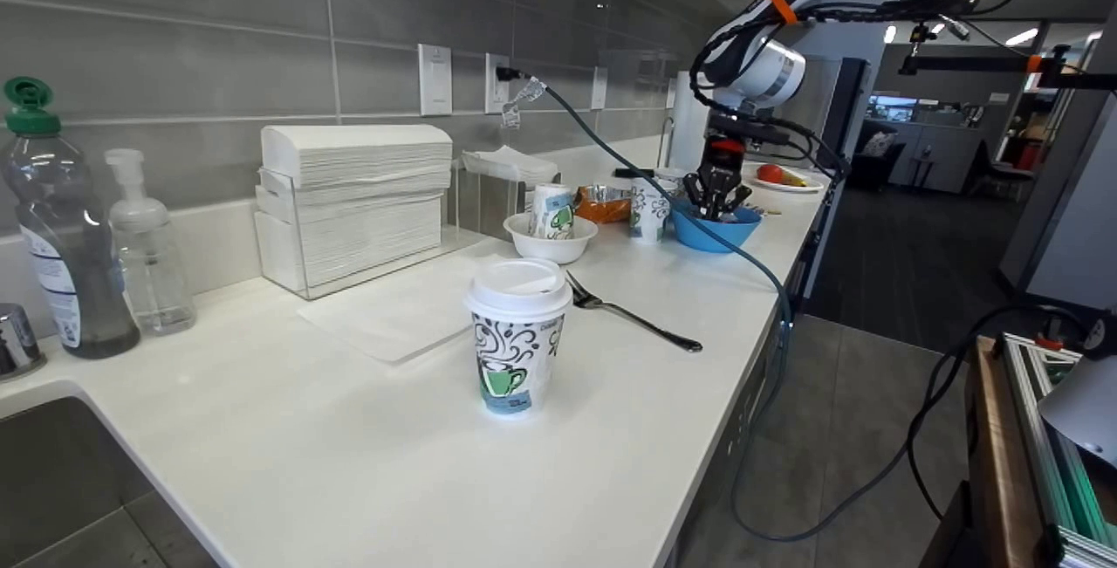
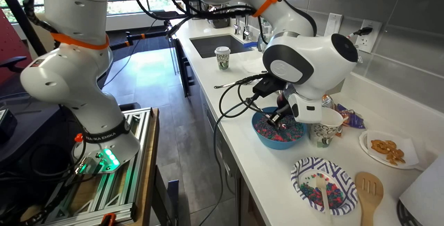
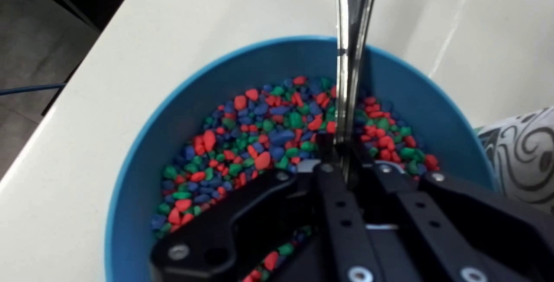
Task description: Transfer a spoonful of contents from the blue bowl to the white bowl
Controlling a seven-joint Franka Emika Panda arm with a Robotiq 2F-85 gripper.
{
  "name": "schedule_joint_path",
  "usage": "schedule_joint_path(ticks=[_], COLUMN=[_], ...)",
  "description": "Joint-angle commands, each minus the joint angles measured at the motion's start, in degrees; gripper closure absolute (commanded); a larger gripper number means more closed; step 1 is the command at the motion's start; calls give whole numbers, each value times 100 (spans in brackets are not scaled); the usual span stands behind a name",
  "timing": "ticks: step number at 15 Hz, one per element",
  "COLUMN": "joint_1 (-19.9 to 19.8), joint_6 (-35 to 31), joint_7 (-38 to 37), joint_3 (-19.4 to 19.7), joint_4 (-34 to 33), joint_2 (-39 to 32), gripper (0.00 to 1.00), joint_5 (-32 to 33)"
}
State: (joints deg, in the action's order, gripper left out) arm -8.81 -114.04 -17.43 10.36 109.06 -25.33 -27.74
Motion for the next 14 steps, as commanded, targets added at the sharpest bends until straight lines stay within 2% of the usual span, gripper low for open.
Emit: schedule_joint_path(ticks=[1,14], joint_1=[116,279], joint_6=[-446,-806], joint_7=[-217,-491], joint_3=[-32,-46], joint_4=[373,824], joint_2=[257,718], gripper=[97,97], joint_5=[309,834])
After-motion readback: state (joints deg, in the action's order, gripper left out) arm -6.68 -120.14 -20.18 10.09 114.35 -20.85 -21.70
